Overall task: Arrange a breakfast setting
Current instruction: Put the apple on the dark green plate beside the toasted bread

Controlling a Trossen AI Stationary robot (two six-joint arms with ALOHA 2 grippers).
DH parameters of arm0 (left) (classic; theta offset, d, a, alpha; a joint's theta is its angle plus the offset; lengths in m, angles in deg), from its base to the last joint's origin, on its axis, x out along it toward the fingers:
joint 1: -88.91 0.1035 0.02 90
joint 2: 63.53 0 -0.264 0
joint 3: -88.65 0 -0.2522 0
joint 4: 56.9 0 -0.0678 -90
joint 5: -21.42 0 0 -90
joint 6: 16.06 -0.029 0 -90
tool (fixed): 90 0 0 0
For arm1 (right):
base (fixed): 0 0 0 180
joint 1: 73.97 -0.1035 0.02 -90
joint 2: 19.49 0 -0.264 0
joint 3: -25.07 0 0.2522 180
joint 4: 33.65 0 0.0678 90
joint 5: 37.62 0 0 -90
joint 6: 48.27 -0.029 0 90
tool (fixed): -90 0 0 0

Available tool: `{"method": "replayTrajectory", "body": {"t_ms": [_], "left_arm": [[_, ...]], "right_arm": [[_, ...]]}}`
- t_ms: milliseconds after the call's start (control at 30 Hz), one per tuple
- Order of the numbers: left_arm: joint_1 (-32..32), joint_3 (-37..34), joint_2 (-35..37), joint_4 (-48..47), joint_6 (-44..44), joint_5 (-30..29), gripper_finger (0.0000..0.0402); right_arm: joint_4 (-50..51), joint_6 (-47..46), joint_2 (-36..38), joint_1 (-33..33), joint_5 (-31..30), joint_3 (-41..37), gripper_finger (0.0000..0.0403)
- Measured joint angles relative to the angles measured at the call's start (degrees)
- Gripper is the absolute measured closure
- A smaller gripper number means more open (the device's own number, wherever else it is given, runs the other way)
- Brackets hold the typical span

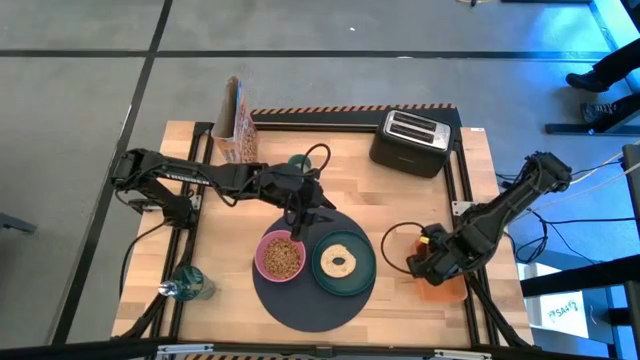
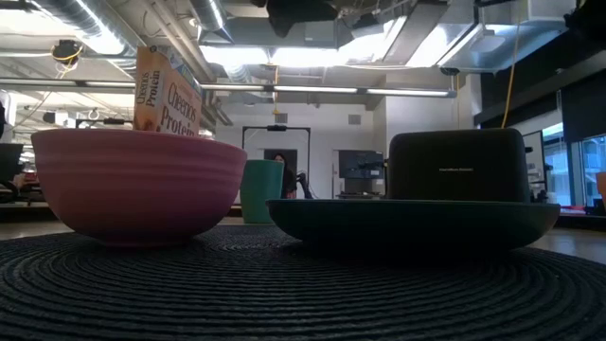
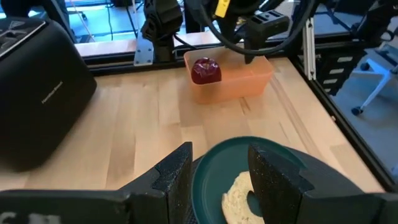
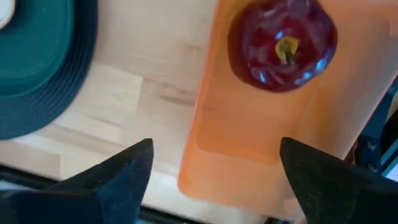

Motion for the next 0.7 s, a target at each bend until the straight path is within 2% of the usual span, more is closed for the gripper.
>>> {"method": "replayTrajectory", "body": {"t_ms": [167, 367, 500, 700], "left_arm": [[-0.3, 0.0, 0.0, 0.0, -2.1, 0.4, 0.0253], [-0.4, 0.0, 0.0, -0.2, -0.5, -0.1, 0.0253], [-0.3, 0.0, 0.0, -0.8, 0.9, -0.5, 0.0253], [-0.3, 0.0, 0.0, -0.9, 1.0, -0.2, 0.0253]], "right_arm": [[1.0, -1.2, -0.7, 0.1, -2.6, -2.3, 0.0053], [-0.6, -2.8, 0.0, 2.7, -2.0, -6.9, 0.0075], [-0.6, -1.5, 0.2, 4.3, -2.6, -6.9, 0.0114], [1.9, -1.0, 0.2, 4.2, -2.6, -6.9, 0.0194]]}}
